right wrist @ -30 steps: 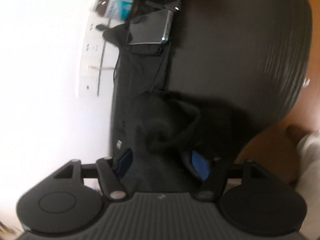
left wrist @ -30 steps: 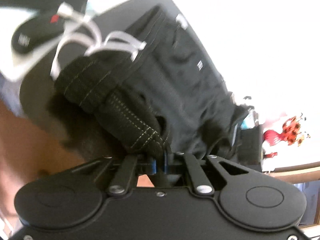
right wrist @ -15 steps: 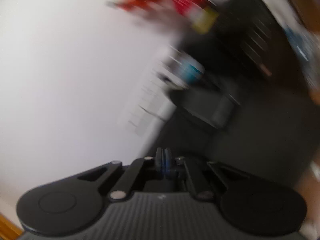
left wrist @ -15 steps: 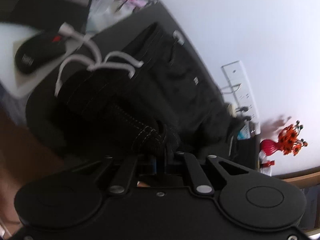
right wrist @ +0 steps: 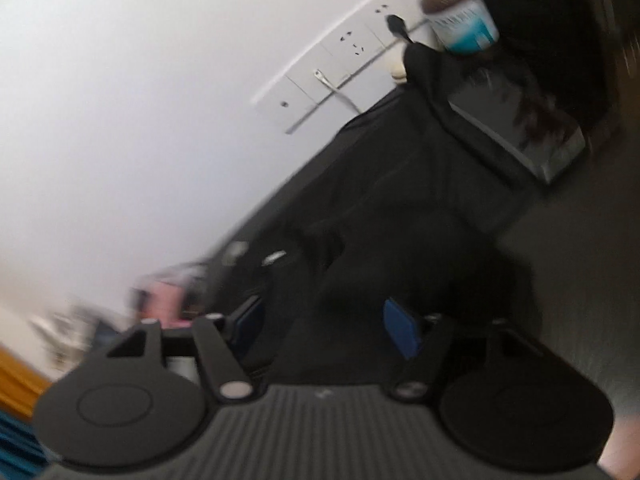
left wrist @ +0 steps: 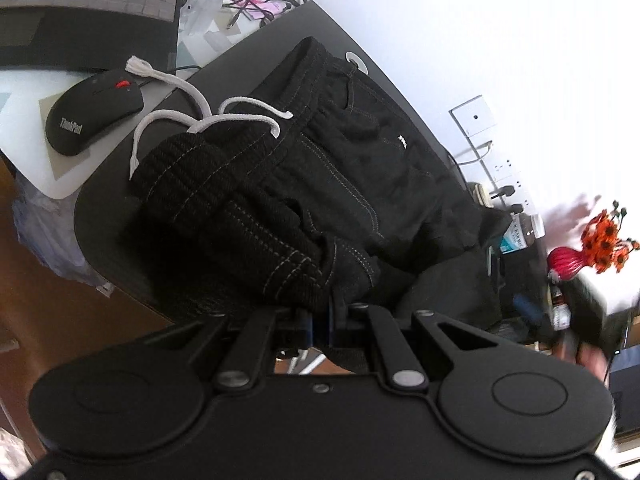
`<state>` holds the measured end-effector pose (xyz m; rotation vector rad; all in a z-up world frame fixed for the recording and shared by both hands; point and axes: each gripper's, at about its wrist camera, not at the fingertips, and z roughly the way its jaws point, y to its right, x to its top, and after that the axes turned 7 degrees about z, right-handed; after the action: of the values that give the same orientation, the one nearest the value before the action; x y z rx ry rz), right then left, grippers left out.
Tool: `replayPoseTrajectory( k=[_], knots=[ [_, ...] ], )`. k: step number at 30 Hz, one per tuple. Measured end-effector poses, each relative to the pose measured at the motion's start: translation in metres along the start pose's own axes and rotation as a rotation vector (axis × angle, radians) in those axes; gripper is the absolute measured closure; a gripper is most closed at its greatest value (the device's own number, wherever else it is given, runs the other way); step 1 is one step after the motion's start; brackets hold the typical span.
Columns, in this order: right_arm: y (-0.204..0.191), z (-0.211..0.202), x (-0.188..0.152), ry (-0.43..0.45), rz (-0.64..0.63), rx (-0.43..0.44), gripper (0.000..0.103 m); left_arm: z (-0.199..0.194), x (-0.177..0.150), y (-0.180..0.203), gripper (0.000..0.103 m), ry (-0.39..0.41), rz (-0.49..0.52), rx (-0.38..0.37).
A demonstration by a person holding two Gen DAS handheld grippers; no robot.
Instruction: Fold clothes
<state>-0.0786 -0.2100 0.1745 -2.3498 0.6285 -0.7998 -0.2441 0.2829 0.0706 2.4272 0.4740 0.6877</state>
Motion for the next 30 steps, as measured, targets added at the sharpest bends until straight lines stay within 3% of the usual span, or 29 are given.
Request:
replayPoseTrajectory(
  k=[4,8,10,13,19,21,24,27,30],
  knots=[
    [-0.048,0.073,0.038,-0.071,-0.131,-0.241,0.031,-0.002,-0.005,0.0,0.097,0.028,-0.016,0.007],
    [-0.049,0.139,0.047,-0.152,-0.165,-0.515,0.031,-0.004,-0.009,-0.003,0.097,0.06,-0.057,0.003],
    [-0.036,0.153,0.042,-0.2,-0.166,-0.597,0.036,-0.006,-0.01,-0.006,0.097,0.069,-0.075,0.001],
    [-0.027,0.105,0.05,-0.108,-0.038,-0.419,0.095,-0.005,-0.008,-0.012,0.097,0.07,-0.101,-0.008],
    [-0.009,0.007,0.065,0.08,0.205,-0.054,0.097,-0.005,0.013,-0.003,0.097,0.092,-0.081,-0.049],
    [-0.01,-0.057,0.062,0.215,0.184,0.128,0.097,-0.008,0.019,0.004,0.096,0.102,-0.057,-0.081],
    [0.019,-0.149,0.023,0.408,0.155,0.295,0.097,-0.012,0.024,0.015,0.096,0.097,-0.012,-0.117],
    [0.083,-0.197,-0.042,0.481,0.236,0.248,0.096,-0.006,0.02,0.014,0.096,0.049,0.008,-0.094],
    [0.157,-0.192,-0.105,0.378,0.416,0.062,0.096,0.009,0.014,0.002,0.096,-0.04,-0.017,-0.061]
  ],
)
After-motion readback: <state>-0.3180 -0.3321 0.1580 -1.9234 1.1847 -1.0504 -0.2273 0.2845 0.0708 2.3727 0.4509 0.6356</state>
